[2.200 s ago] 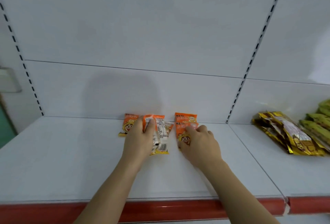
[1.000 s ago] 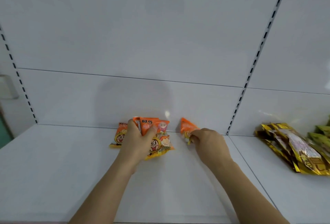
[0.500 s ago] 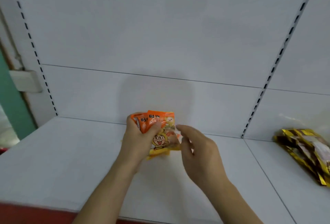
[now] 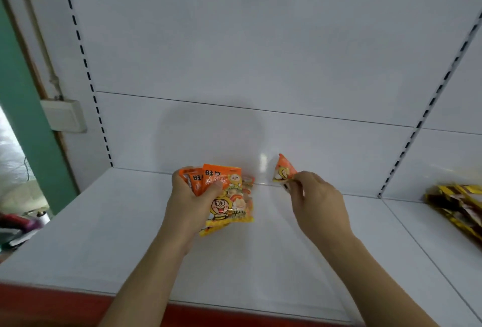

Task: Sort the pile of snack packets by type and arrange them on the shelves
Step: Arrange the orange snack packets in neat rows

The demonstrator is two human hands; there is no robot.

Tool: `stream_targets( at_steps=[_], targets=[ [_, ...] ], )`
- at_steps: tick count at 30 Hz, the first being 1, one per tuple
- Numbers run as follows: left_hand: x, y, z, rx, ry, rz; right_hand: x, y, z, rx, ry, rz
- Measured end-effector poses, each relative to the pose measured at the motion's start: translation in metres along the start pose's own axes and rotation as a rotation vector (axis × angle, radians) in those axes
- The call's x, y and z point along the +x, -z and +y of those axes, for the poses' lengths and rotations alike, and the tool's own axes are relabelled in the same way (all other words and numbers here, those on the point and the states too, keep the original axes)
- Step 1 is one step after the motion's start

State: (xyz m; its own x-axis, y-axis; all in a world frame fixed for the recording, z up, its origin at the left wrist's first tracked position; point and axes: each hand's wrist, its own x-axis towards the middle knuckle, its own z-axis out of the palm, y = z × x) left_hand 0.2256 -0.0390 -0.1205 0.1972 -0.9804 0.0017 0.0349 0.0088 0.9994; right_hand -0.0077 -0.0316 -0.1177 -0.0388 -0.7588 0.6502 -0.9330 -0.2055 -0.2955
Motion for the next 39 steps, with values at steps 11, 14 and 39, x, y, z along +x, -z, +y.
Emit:
stream_targets(
  at_steps=[11,14,39],
  targets=[
    [0.021,0.080,-0.002,0.062,0.053,-0.016,0.003,-0.077,-0.067,-0.027,0.075,-0.454],
    [0.022,0.090,-0.005,0.074,0.068,-0.027,0.008,-0.079,-0.069,-0.053,0.029,-0.371],
    [-0.092,-0.124,0.020,0.090,-0.310,-0.462,-0.101,0.101,-0.005,0.638,-0.387,0.231]
  ],
)
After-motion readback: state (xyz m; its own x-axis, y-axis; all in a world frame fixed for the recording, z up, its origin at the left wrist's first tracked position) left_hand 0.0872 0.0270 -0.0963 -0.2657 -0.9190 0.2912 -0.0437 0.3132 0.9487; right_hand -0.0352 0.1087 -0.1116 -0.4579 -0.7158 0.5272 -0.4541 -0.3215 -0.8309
